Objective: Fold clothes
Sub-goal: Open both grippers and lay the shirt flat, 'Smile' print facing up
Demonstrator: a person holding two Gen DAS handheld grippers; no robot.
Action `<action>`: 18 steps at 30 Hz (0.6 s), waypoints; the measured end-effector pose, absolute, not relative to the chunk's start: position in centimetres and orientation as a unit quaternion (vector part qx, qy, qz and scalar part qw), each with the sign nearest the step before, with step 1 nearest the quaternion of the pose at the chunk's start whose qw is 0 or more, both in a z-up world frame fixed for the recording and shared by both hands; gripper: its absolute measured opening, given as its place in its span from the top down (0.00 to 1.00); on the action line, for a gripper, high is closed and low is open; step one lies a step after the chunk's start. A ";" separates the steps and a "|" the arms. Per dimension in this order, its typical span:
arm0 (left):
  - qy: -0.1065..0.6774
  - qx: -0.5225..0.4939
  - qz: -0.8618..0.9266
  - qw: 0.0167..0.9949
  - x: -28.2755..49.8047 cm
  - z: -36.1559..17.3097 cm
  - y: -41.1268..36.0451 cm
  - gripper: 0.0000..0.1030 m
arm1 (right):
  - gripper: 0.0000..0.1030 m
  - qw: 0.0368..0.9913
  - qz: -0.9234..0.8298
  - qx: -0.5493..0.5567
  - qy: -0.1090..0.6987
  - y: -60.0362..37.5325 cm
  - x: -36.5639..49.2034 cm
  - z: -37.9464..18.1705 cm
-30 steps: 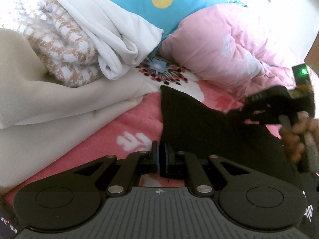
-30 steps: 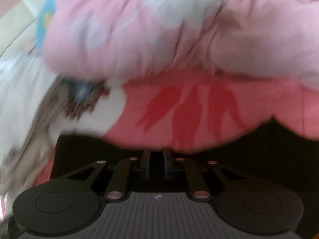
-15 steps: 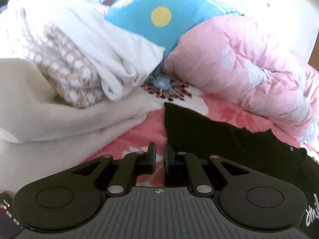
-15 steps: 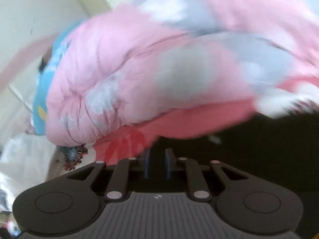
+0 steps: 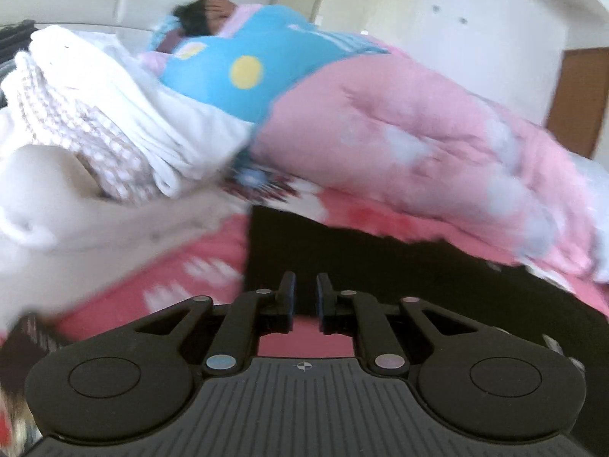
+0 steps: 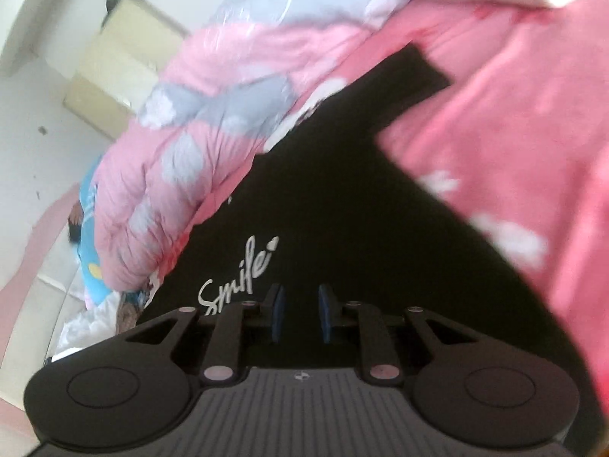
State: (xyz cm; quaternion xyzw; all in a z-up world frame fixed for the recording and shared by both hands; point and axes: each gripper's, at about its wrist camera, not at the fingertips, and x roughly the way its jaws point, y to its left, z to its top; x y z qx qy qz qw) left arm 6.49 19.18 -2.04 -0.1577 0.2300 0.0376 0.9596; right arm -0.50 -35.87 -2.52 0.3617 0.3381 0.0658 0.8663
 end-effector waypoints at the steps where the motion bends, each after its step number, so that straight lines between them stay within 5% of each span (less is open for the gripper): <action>1: 0.237 -0.159 0.021 0.958 5.2 -1.9 18.0 0.75 | 0.79 0.872 0.067 0.353 0.333 -35.9 -1.1 -2.4; 7: 0.276 -0.102 -0.052 0.954 -2.1 -2.2 10.2 0.65 | 0.79 0.890 0.110 0.303 0.323 -35.7 -3.0 -2.9; 18: 0.343 -0.011 -0.067 0.937 -9.4 -5.4 5.6 0.62 | 0.77 0.897 0.057 0.295 0.326 -41.6 -10.5 -5.2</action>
